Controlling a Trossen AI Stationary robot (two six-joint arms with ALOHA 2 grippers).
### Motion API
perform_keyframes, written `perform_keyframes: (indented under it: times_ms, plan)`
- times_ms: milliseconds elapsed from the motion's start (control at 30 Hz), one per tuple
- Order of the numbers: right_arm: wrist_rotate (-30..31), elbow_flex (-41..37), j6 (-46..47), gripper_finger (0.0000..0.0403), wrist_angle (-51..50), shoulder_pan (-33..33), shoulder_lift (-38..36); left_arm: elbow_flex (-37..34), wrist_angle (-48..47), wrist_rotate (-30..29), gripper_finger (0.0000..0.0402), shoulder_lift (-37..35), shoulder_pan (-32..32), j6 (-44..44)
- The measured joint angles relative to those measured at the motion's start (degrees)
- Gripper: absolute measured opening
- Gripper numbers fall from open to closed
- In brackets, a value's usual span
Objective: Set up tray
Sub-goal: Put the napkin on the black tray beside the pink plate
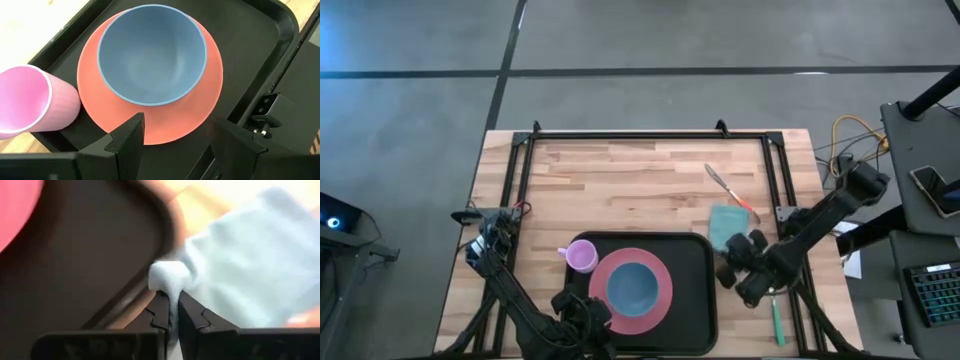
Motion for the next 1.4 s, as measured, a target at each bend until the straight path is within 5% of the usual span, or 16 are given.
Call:
perform_keyframes:
  times_ms: [167, 367, 800, 1000, 1200, 1400]
  plan:
    - [3.6, 2.0, -5.3, 0.0009, -1.4, -1.2, -5.0, 0.0, 0.4, 0.0, 0.0196, 0.0, 0.0, 0.0]
    - [1.7, 4.7, -27.3, 0.0009, 15.8, -5.4, -5.0, 0.0, 0.4, 0.0, 0.0196, 0.0, 0.2, 0.0]
    - [-20.2, 19.3, -46.5, 0.0009, 24.5, -5.3, 20.6, 0.0, 1.0, 0.0, 0.0196, 0.0, 0.3, 0.0]
    - [-23.4, 22.9, -46.9, 0.0009, 24.4, -4.5, 23.8, 0.0, 0.9, 0.0, 0.0196, 0.0, 0.3, 0.1]
    - [-34.0, 20.2, -43.0, 0.0009, 29.5, -5.7, 23.4, 0.0, 0.9, 0.0, 0.0196, 0.0, 0.3, 1.2]
    - [-35.8, 18.8, -38.0, 0.0028, 34.0, -5.6, 23.7, 0.0, 1.6, 0.0, 0.0196, 0.0, 0.3, 1.3]
